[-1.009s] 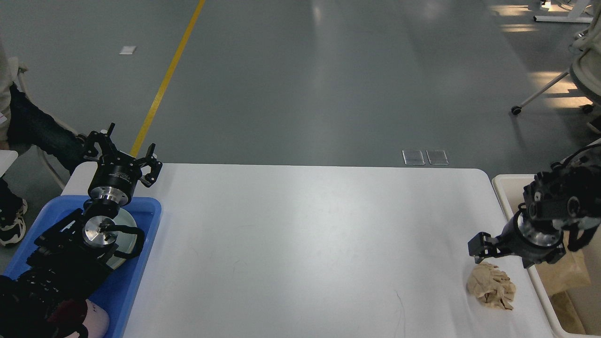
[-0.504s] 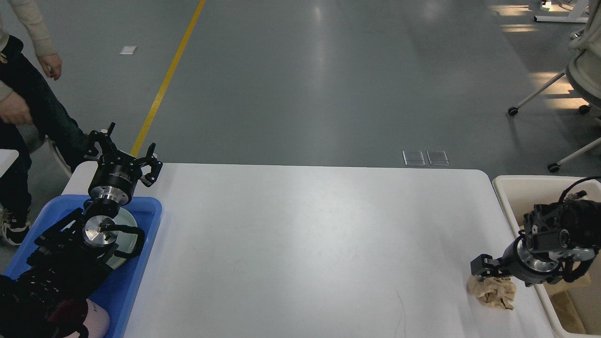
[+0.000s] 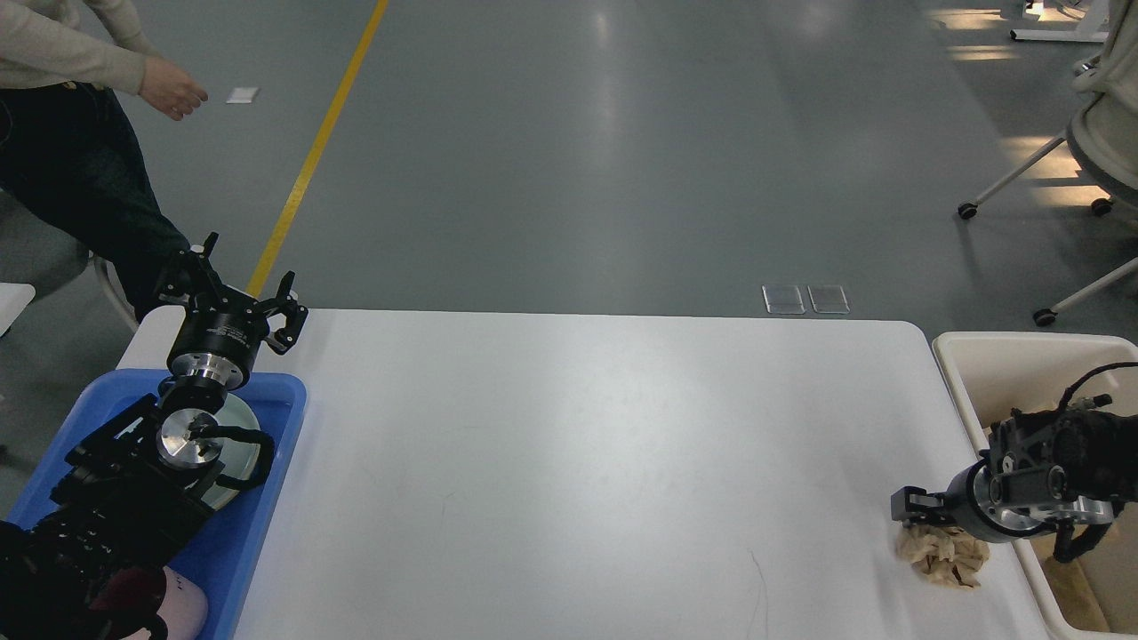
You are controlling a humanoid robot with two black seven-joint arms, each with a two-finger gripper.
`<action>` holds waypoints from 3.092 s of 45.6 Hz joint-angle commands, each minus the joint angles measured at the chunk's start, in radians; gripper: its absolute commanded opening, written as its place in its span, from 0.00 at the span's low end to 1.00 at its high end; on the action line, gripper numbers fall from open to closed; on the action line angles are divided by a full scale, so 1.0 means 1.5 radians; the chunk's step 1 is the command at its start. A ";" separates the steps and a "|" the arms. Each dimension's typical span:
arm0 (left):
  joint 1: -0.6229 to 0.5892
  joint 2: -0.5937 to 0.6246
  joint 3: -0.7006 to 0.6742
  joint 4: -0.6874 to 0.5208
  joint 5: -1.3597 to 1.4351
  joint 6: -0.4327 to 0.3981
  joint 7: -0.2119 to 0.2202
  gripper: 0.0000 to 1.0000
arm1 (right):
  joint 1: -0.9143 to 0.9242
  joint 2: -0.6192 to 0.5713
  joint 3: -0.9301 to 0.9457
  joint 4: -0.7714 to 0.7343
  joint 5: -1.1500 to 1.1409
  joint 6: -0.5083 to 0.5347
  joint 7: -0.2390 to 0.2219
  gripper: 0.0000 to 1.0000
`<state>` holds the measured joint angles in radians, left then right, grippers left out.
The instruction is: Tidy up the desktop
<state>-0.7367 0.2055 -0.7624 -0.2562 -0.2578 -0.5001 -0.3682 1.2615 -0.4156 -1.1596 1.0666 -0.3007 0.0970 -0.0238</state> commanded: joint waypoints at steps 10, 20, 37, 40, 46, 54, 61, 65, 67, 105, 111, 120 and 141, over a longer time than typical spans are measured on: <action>0.000 0.000 0.000 0.000 0.000 0.000 0.000 0.97 | 0.015 0.007 -0.001 0.010 -0.046 0.029 0.002 0.00; 0.000 0.000 0.000 0.000 0.000 0.000 0.000 0.96 | 0.127 -0.023 0.016 0.037 -0.044 0.095 0.002 0.00; 0.000 0.000 0.000 0.000 0.000 0.000 -0.001 0.96 | 0.468 -0.191 0.098 0.120 -0.045 0.317 -0.007 0.00; 0.000 0.000 0.000 0.000 0.000 0.000 0.000 0.96 | 0.513 -0.201 0.098 0.119 -0.045 0.330 -0.007 0.00; 0.000 0.000 0.000 0.000 0.000 0.000 0.000 0.97 | 0.556 -0.208 0.098 0.118 -0.045 0.342 -0.007 0.00; -0.001 0.000 0.000 0.000 0.000 0.000 0.000 0.96 | 0.500 -0.209 0.088 0.051 -0.045 0.309 -0.007 0.00; -0.001 0.000 0.000 0.000 0.000 0.000 0.000 0.96 | 0.306 -0.204 0.099 -0.089 -0.035 0.174 -0.007 0.00; -0.001 0.000 0.000 0.000 0.000 0.000 0.000 0.96 | 0.195 -0.202 0.101 -0.140 -0.033 0.083 -0.007 0.00; 0.000 0.000 0.000 0.000 0.000 0.000 0.000 0.97 | 0.127 -0.200 0.102 -0.172 -0.033 0.025 -0.006 0.00; -0.001 0.000 0.000 0.000 0.000 0.000 0.000 0.96 | -0.233 -0.089 0.290 -0.513 -0.033 -0.081 0.001 1.00; 0.000 0.000 0.000 0.000 0.000 0.000 0.000 0.96 | -0.254 -0.095 0.519 -0.520 -0.033 -0.089 0.001 1.00; -0.001 0.000 0.000 0.000 0.000 0.000 0.000 0.96 | -0.308 -0.091 0.885 -0.518 -0.033 -0.086 0.007 1.00; 0.000 0.000 0.000 0.000 0.000 0.000 0.000 0.96 | -0.489 -0.068 1.411 -0.288 -0.044 -0.075 0.304 1.00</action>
<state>-0.7374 0.2055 -0.7624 -0.2562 -0.2577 -0.5001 -0.3682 0.5752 -0.5398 0.8927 0.5531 -0.3628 -0.0196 0.3391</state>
